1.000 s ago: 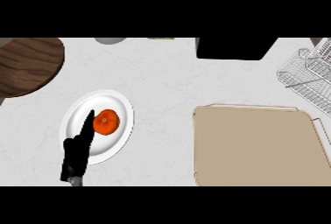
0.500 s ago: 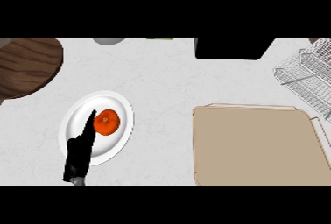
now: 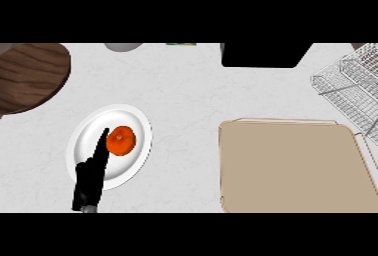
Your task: Pick the bell pepper from the tray and place it in the tiered basket
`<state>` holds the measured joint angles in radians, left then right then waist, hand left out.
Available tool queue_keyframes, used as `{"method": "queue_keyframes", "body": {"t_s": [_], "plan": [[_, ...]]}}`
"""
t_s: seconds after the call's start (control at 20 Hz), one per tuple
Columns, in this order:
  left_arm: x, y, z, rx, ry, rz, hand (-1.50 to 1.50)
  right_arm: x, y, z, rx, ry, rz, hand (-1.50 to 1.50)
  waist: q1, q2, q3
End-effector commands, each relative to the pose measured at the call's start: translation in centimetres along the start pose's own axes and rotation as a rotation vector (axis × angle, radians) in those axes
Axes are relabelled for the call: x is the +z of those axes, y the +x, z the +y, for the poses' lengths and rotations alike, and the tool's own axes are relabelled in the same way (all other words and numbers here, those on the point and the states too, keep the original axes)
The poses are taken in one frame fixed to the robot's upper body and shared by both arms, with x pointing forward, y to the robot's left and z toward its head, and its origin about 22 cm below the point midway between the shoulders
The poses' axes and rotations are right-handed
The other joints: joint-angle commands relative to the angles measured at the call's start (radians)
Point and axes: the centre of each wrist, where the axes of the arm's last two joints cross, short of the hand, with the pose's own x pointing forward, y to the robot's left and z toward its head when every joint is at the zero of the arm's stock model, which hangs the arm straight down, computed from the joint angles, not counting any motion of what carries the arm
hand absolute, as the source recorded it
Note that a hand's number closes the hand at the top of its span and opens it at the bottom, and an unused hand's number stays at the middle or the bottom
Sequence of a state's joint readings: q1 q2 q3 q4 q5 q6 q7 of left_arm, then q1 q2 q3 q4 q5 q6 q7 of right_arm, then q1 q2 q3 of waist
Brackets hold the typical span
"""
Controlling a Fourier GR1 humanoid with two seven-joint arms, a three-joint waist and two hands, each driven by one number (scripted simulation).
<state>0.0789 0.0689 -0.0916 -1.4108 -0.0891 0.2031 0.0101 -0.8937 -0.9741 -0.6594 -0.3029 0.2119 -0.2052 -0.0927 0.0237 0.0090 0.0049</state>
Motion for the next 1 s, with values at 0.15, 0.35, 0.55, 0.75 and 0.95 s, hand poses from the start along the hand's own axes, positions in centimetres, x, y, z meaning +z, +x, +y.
{"method": "queue_keyframes", "body": {"t_s": [0.15,0.35,0.55,0.75,0.95], "plan": [[0.9,-1.0,1.8,-0.007,0.018,0.04,0.0,-0.5,-1.0,-10.2,-0.039,-0.233,0.055,-1.5,-0.026,-0.006,-0.002],[0.0,-0.6,1.5,0.004,0.036,0.037,0.0,0.1,-0.7,-16.9,-0.08,-0.249,0.082,-1.5,-0.045,-0.009,-0.003],[2.3,-1.4,1.4,0.012,0.027,0.045,0.0,1.9,-2.3,-22.6,-0.078,-0.244,0.086,-1.5,-0.05,-0.012,0.0],[1.7,-1.8,1.7,0.02,0.052,0.054,0.0,4.1,-3.8,-27.2,-0.05,-0.185,0.093,-1.5,-0.07,-0.014,0.001],[1.0,-1.5,3.0,0.027,0.058,0.07,0.0,6.1,-5.0,-30.3,-0.093,-0.153,0.069,-1.5,-0.083,-0.016,0.001]]}}
